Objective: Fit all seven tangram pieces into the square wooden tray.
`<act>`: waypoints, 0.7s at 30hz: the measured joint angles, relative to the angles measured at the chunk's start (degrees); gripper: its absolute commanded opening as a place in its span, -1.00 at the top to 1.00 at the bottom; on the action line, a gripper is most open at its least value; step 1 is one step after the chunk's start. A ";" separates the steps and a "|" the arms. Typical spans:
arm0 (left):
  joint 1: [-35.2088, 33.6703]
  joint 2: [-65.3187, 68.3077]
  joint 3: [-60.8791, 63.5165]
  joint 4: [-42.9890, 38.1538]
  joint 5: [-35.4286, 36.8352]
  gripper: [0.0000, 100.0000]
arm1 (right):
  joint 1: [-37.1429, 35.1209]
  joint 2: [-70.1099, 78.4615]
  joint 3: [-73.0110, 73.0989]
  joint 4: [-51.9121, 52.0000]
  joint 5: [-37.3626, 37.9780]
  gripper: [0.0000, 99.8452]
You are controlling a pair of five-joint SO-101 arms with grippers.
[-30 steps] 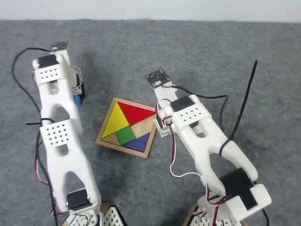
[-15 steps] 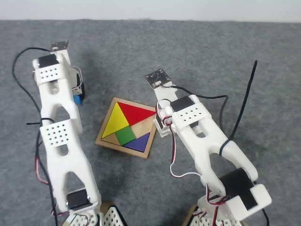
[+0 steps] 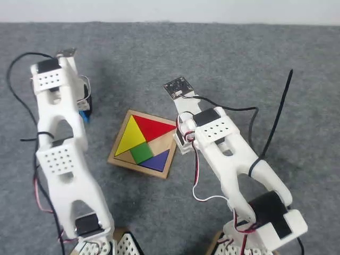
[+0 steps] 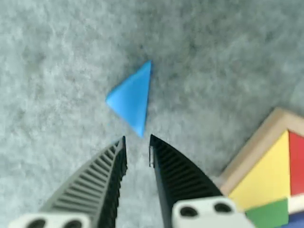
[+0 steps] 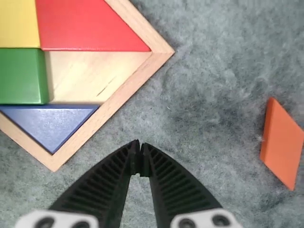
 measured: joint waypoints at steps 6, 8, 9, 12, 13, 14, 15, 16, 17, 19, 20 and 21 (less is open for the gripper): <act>0.00 -10.11 16.97 -8.09 0.00 0.74 | 0.00 -5.54 1.67 0.97 0.00 0.99; 0.00 -12.31 22.51 -13.10 0.00 0.68 | 0.00 -7.30 2.64 0.97 0.00 0.99; 0.00 -12.84 24.62 -15.56 0.09 0.67 | 0.00 -8.09 2.90 0.97 0.00 0.99; 0.00 -13.01 26.73 -21.10 0.53 0.67 | 0.00 -9.41 3.08 0.97 0.00 0.99; 0.00 -13.01 26.73 -22.42 0.70 0.67 | 0.00 -9.76 3.08 0.97 0.00 0.99; 0.00 -13.01 26.73 -23.65 1.05 0.67 | 0.00 -10.02 3.08 1.14 0.00 0.99; -0.18 -13.01 26.73 -24.53 1.23 0.67 | 0.00 -10.11 3.08 1.23 0.00 0.99; -0.35 -12.48 26.37 -25.05 1.23 0.67 | 0.00 -10.11 3.08 1.23 0.00 0.99; -0.53 -11.52 25.58 -25.23 1.23 0.66 | 0.00 -10.11 3.08 1.32 0.00 0.99; -0.62 -8.79 22.86 -25.23 1.41 0.67 | 0.00 -10.11 3.08 1.32 0.00 0.99; -0.62 -7.30 21.27 -25.23 1.41 0.67 | 0.00 -10.11 3.08 1.32 0.00 0.99; -0.62 -5.63 19.69 -24.88 1.41 0.67 | 0.00 -10.11 3.08 1.32 0.00 0.99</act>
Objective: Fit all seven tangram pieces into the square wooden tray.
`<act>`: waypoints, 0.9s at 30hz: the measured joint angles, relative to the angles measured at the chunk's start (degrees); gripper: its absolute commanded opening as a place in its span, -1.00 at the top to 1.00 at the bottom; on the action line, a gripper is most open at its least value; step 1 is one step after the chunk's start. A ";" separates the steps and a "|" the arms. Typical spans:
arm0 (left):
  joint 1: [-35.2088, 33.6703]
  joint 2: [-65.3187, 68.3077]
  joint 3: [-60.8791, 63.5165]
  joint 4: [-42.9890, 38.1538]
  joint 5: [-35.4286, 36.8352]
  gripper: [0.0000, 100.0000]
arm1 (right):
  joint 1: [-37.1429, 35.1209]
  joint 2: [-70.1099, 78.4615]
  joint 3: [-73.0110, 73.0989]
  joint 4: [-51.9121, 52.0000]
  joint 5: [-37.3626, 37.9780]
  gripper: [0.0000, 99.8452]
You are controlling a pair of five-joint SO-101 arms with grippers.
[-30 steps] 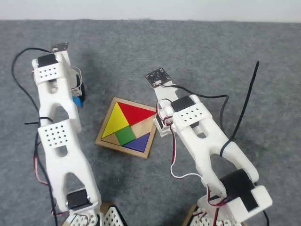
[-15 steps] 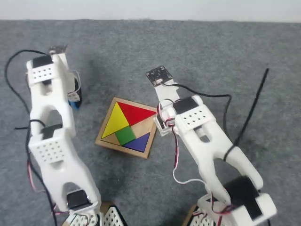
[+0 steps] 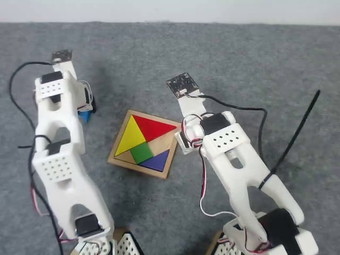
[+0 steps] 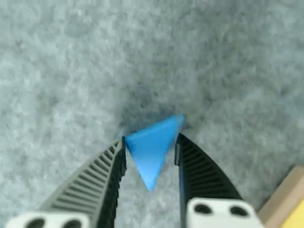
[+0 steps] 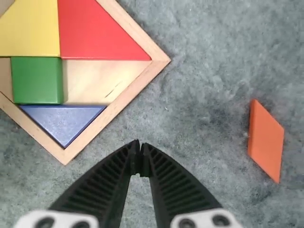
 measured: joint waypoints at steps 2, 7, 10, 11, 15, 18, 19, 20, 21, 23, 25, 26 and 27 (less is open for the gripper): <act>0.00 3.25 -3.87 2.11 -0.09 0.67 | 0.00 0.00 0.00 0.00 0.00 0.99; 0.00 11.96 -18.73 12.13 0.09 0.67 | 0.00 0.00 0.00 0.00 0.00 0.99; 0.00 17.67 -29.10 18.11 0.09 0.67 | 0.00 0.00 0.00 0.00 0.00 0.99; 0.00 19.60 -32.79 20.13 0.09 0.67 | 0.00 0.00 0.00 0.00 0.00 0.99; 0.00 26.64 -45.54 25.41 -1.85 0.73 | 0.00 0.00 0.00 0.00 0.00 0.99; 0.26 29.71 -51.34 25.76 -3.60 0.79 | 0.00 0.00 0.00 0.00 0.00 0.99; 0.44 29.89 -51.96 25.76 -3.87 0.79 | 0.00 0.00 0.00 0.00 0.00 0.99; 0.53 29.98 -52.40 25.76 -3.96 0.80 | 0.00 0.00 0.00 0.00 0.00 0.99; 0.53 30.07 -52.48 25.76 -4.22 0.80 | 0.00 0.00 0.00 0.00 0.00 0.99; 0.53 30.07 -52.75 25.76 -5.98 0.80 | 0.00 0.00 0.00 0.00 0.00 0.99; 0.53 30.24 -52.84 25.76 -7.03 0.82 | 0.00 0.00 0.00 0.00 0.00 0.99; 0.53 30.24 -52.92 25.76 -7.21 0.85 | 0.00 0.00 0.00 0.00 0.00 0.99; 0.53 30.24 -52.92 25.76 -7.30 0.87 | 0.00 0.00 0.00 0.00 0.00 0.99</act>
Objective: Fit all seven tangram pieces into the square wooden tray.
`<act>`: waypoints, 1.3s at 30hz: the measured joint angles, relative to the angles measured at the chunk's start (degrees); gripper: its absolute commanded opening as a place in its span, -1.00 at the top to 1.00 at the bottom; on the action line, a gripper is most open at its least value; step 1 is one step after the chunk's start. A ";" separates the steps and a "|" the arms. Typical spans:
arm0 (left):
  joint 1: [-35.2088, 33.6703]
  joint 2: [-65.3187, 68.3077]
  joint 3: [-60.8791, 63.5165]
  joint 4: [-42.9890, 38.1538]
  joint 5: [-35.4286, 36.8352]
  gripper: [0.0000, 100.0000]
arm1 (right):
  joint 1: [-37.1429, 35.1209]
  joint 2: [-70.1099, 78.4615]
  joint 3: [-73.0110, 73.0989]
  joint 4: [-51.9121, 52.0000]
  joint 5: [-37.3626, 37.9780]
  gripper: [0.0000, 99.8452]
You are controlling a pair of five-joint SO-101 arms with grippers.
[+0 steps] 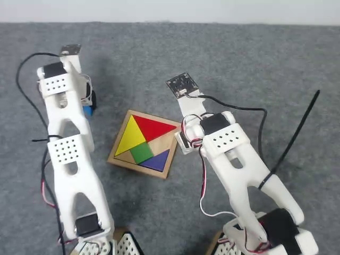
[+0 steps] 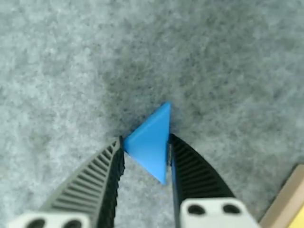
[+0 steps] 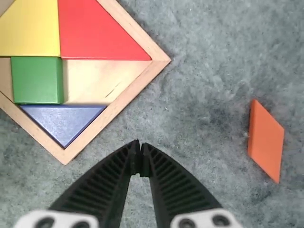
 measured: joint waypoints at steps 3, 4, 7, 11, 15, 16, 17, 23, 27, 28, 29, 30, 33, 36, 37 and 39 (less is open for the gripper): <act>0.00 0.00 0.00 0.00 -0.18 0.88 | 0.00 0.00 0.00 0.00 0.00 0.99; 0.00 0.00 0.00 0.00 -0.18 0.88 | 0.00 0.00 0.00 0.00 0.00 0.99; 0.00 0.00 0.00 -0.09 -0.18 0.88 | 0.00 0.00 0.00 0.00 0.00 0.99; 0.00 0.00 0.00 -0.09 -0.09 0.88 | 0.00 0.00 0.00 0.00 0.00 0.99; -0.70 -2.81 3.78 -0.35 1.14 0.87 | 0.44 0.00 0.00 0.00 0.00 0.99; -1.14 -4.75 6.77 -0.35 1.49 0.87 | 0.79 0.00 0.00 0.00 0.00 0.99; -1.49 -7.21 10.37 -0.35 1.85 0.86 | 1.23 0.00 0.00 0.00 0.00 0.99; -1.23 -26.29 37.45 -2.99 2.20 0.86 | 1.41 0.00 0.00 0.00 0.00 0.99; -1.49 -39.47 55.30 -8.53 2.64 0.85 | 1.41 0.00 0.00 0.00 0.00 0.99; -1.32 -42.81 59.52 -10.02 2.64 0.85 | 1.41 0.00 0.00 0.00 0.00 0.99; -1.32 -46.24 63.65 -11.52 2.64 0.85 | 1.41 0.00 0.00 0.00 0.00 0.99; -1.32 -49.85 67.78 -12.84 2.64 0.85 | 1.49 0.00 0.00 0.00 0.00 0.99; 0.09 -59.78 77.63 -15.12 2.73 0.85 | 1.41 0.00 0.00 0.00 0.00 0.99; 4.57 -67.16 85.36 -16.00 4.48 0.85 | 1.41 0.00 0.00 0.00 0.00 0.99; 6.51 -68.66 87.21 -16.44 5.19 0.85 | 1.41 0.00 0.00 0.00 0.00 0.99; 10.81 -70.24 90.11 -17.85 6.42 0.85 | 1.76 0.00 0.00 0.00 0.09 0.99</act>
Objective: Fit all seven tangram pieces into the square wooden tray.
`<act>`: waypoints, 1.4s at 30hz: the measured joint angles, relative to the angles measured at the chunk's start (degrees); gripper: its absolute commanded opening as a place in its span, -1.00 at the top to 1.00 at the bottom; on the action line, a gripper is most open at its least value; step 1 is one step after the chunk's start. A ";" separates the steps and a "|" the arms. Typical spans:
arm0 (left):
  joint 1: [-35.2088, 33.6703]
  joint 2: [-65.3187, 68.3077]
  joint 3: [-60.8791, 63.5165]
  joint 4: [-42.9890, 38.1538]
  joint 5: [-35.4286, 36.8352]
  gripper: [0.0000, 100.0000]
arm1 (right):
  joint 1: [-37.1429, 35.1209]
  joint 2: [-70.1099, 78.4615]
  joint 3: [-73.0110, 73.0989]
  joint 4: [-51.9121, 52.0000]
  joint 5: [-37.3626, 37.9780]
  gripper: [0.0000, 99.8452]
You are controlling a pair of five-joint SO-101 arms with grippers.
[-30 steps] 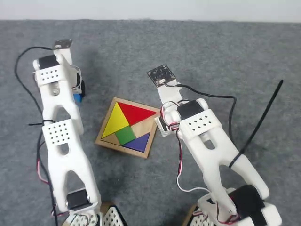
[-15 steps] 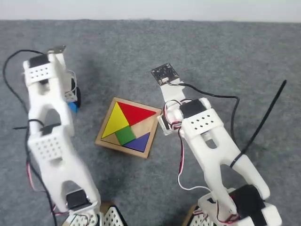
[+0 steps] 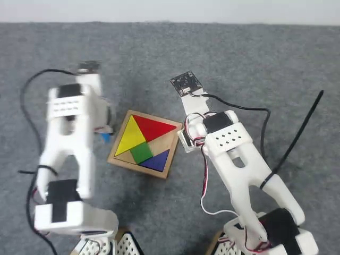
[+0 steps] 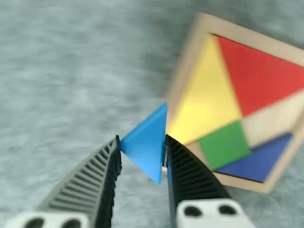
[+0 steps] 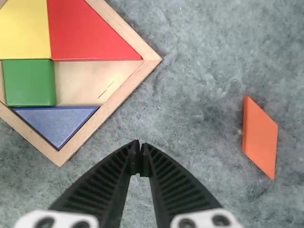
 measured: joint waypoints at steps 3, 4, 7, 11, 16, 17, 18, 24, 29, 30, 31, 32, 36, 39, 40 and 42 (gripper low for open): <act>6.51 -0.53 2.46 -1.05 2.02 0.85 | 2.73 0.00 0.00 0.00 0.00 0.99; 8.53 -0.62 2.73 -1.32 3.16 0.85 | 3.87 -0.09 0.00 0.00 -0.18 0.99; 14.51 -0.62 2.81 -2.64 7.56 0.85 | 8.35 -2.55 0.00 0.00 -3.60 0.99; 19.60 -0.62 3.87 -3.34 13.01 0.85 | 12.13 -5.54 0.00 0.00 -6.77 0.99; 23.91 -0.62 8.00 -6.95 21.45 0.85 | 11.96 -6.42 0.00 0.00 -7.47 0.99; 24.35 -0.62 9.32 -8.18 23.12 0.85 | 11.96 -6.42 0.00 0.00 -7.47 0.99; 24.62 -0.62 10.29 -9.32 24.44 0.85 | 11.96 -6.51 0.00 0.00 -7.56 0.99; 24.79 -0.62 10.99 -11.69 29.10 0.85 | 11.96 -6.51 0.00 0.00 -7.65 0.99; 24.79 -0.62 11.08 -11.78 29.36 0.79 | 11.96 -6.51 0.00 0.00 -7.65 0.99; 24.79 -0.62 11.08 -11.78 29.36 0.78 | 11.87 -6.51 0.00 0.00 -7.65 0.99; 24.79 -0.62 11.08 -11.78 29.54 0.77 | 11.87 -6.51 0.00 0.00 -7.65 0.99; 24.79 -0.62 11.08 -11.78 29.54 0.77 | 11.87 -6.51 0.00 0.00 -7.65 0.99; 24.79 3.43 11.08 -12.84 29.45 0.77 | 11.16 -6.51 0.00 0.00 -7.65 0.99; 25.14 6.24 9.67 -12.92 27.08 0.77 | 11.08 -6.51 0.00 0.00 -7.65 0.99; 25.14 6.77 8.62 -12.66 26.20 0.77 | 11.25 -6.51 0.00 0.00 -7.65 0.99; 25.14 6.86 6.95 -10.90 24.79 0.77 | 11.16 -6.51 0.00 0.00 -7.65 0.99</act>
